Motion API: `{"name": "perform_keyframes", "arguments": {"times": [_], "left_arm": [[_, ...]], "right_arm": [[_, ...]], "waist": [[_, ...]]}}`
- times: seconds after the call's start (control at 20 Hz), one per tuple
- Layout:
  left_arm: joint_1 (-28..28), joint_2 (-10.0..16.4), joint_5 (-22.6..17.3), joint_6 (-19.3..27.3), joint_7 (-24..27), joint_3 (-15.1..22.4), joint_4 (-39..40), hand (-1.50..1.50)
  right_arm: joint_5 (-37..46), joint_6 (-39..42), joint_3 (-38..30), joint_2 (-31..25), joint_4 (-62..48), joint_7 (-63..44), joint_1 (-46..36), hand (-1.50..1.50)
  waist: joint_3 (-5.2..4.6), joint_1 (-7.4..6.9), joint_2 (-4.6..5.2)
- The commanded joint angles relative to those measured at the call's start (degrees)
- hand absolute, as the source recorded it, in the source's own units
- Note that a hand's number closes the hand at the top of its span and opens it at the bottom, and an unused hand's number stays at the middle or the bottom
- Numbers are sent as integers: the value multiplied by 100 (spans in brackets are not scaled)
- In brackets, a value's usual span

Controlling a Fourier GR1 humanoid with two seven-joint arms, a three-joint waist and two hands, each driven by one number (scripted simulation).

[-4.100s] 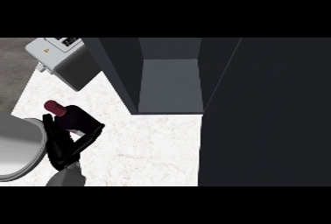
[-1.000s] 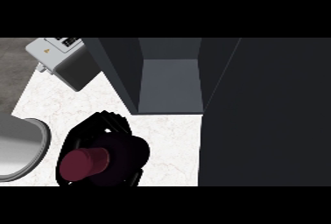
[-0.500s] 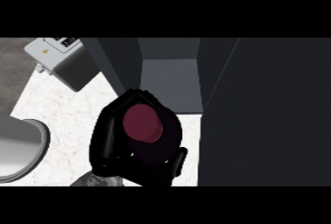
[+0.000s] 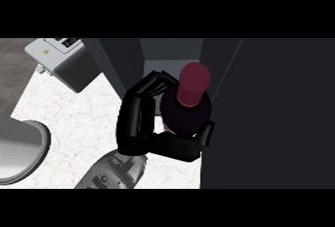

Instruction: Pick up the wine, place it into the cabinet and close the cabinet

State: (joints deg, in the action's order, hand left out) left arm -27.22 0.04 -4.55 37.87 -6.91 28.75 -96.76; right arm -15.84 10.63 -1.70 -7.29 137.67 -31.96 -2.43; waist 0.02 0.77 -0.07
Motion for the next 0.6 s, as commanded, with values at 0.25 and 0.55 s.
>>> {"name": "perform_keyframes", "arguments": {"times": [0.25, 0.55], "left_arm": [[-589, -4, -18, 378, 133, -39, 697, 150], [-60, -4, -883, 102, 1102, -342, 1042, 150]], "right_arm": [[-491, -87, -186, -37, 893, -407, 299, -150], [-237, -60, 109, 72, 936, -278, 326, -150]], "waist": [[-2, 6, 0], [-5, 19, 7]]}}
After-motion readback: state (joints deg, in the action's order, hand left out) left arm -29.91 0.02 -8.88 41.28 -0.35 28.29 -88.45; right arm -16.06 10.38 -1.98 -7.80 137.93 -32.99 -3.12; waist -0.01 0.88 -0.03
